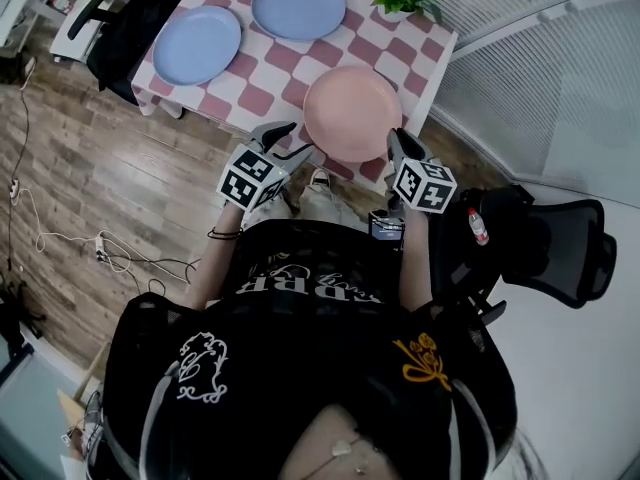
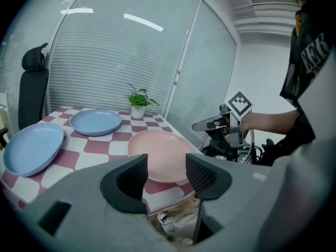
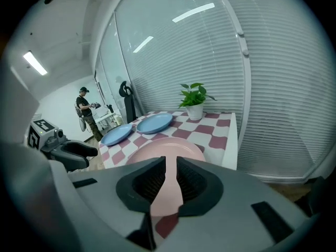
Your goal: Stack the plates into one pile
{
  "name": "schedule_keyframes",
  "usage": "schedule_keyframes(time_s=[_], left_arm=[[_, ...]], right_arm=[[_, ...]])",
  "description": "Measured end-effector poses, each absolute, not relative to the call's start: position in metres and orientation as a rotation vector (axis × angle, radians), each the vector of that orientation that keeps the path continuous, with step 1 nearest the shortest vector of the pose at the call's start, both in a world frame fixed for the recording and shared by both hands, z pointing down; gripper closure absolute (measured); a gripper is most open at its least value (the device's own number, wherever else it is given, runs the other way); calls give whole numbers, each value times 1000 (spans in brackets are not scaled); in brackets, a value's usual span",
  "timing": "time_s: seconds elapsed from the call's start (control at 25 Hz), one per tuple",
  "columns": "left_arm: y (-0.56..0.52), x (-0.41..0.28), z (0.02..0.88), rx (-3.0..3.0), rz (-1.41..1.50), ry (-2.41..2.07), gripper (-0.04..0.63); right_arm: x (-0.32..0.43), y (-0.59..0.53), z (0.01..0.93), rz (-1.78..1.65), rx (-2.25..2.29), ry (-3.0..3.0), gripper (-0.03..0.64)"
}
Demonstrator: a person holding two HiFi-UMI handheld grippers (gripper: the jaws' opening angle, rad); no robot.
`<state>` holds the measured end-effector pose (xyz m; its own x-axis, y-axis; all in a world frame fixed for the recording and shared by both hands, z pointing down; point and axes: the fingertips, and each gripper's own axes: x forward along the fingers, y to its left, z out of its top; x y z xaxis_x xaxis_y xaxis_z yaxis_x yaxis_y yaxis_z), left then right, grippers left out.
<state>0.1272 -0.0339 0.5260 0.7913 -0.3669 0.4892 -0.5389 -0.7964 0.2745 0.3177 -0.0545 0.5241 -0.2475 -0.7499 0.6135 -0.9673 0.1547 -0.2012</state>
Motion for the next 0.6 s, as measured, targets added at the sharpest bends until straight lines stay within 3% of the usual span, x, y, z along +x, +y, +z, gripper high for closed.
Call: schedule_keyframes(time_s=[0.2,0.32,0.6], left_arm=[[-50,141,569,2456,708,-701,341],[-54,148,591,2368,741,-715,324],[-56,160,624,2258,817,-727,314]], right_arm=[[350,-70,563,877,1545,-2020,584],[362,-72,585,941,1468,-2001,462],[365,-68,624,1070,1320,-1987,456]])
